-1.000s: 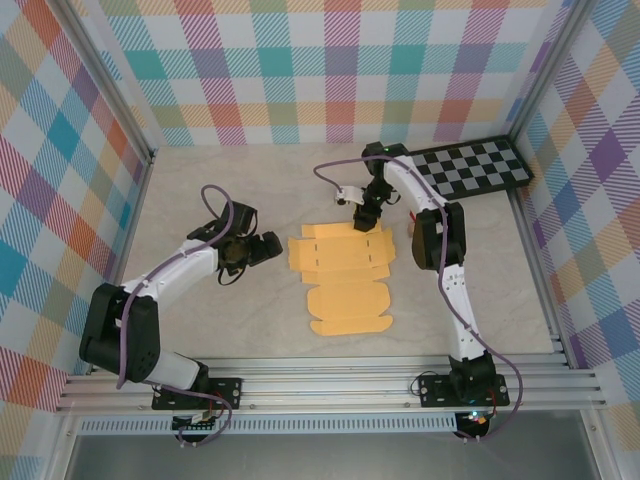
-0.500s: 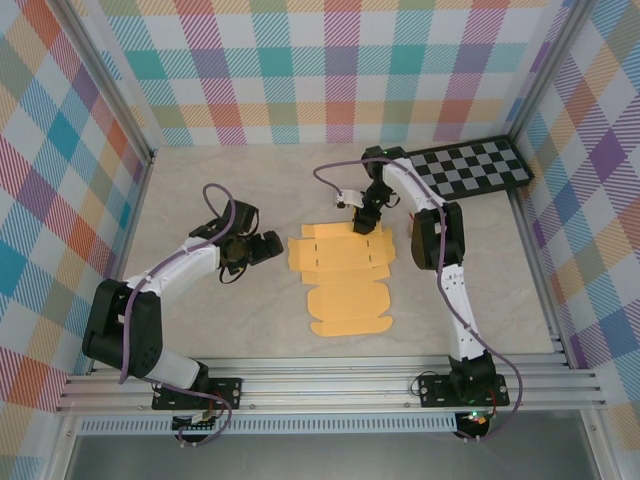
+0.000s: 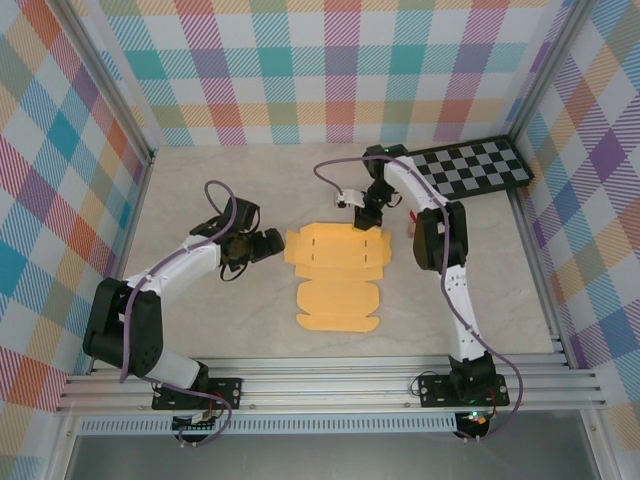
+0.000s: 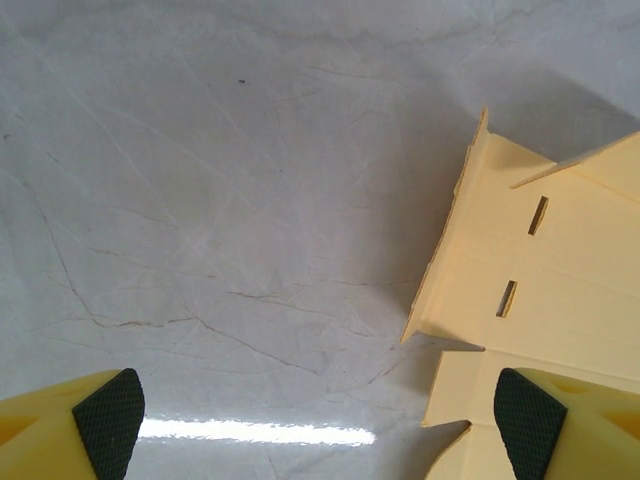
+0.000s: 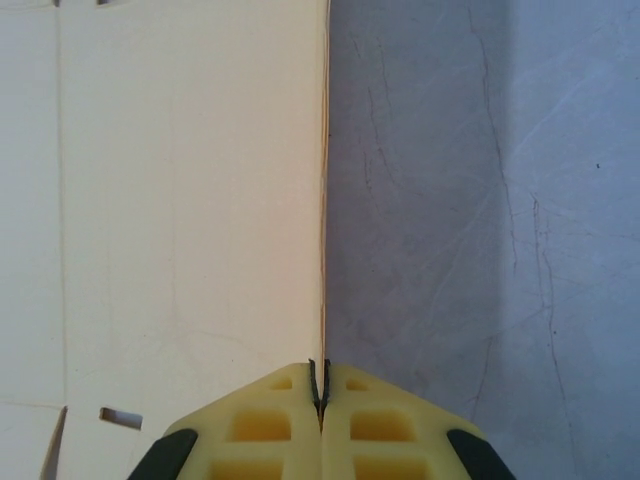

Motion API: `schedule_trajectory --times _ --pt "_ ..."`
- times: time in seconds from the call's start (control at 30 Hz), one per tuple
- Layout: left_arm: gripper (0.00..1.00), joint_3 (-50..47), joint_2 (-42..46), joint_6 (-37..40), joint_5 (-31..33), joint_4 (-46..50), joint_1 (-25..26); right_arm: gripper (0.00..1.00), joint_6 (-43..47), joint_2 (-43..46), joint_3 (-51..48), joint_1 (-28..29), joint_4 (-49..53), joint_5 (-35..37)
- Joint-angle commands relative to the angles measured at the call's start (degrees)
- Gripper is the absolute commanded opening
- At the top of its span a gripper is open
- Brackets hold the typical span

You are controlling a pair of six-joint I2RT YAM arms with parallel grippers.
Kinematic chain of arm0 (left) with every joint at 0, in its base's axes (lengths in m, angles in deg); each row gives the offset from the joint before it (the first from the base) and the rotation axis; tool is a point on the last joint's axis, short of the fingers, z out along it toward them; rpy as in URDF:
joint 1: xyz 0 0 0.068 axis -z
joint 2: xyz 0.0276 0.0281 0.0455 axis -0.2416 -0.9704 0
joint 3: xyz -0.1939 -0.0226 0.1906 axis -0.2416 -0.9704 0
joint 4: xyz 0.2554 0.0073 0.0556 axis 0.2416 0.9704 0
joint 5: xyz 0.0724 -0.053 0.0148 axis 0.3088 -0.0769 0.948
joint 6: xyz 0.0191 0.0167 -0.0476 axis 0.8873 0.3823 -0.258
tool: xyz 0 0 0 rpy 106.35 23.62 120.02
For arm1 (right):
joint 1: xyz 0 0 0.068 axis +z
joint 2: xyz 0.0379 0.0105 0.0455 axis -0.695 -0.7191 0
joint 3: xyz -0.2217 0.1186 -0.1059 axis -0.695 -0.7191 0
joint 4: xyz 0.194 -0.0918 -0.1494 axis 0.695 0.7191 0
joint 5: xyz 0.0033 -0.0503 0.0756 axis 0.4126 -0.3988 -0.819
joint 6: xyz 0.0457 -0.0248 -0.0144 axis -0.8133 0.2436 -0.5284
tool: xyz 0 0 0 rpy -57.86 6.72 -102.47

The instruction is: Fold the paper box

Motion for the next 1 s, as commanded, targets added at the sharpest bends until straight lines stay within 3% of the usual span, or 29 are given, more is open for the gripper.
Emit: schedule_trajectory --times 0.0,0.23,0.47,0.57,0.8,0.97 --pt "0.93 2.7 2.9 3.5 0.3 0.1 0.6 0.0 -2.8 7.6 -1.6 0.8 0.5 -1.0" --pt "0.9 4.4 10.8 8.3 -0.2 -6.3 0.7 0.0 -19.0 19.6 -5.5 0.9 0.8 -0.4" --pt "0.67 2.4 19.1 22.1 -8.0 -23.4 1.9 0.0 -33.0 32.6 -11.0 1.3 0.5 -0.2" --pt "0.65 1.7 21.2 29.2 -9.2 -29.4 2.6 0.0 -37.0 37.7 -13.7 2.1 -1.5 2.3" --pt "0.62 3.7 17.2 35.0 -16.7 -35.8 3.4 0.0 -40.8 43.6 -17.1 6.1 -2.8 7.1" --pt "0.63 6.0 13.4 37.7 -19.8 -34.6 3.9 0.0 -40.8 45.7 -20.1 8.1 -3.9 8.2"
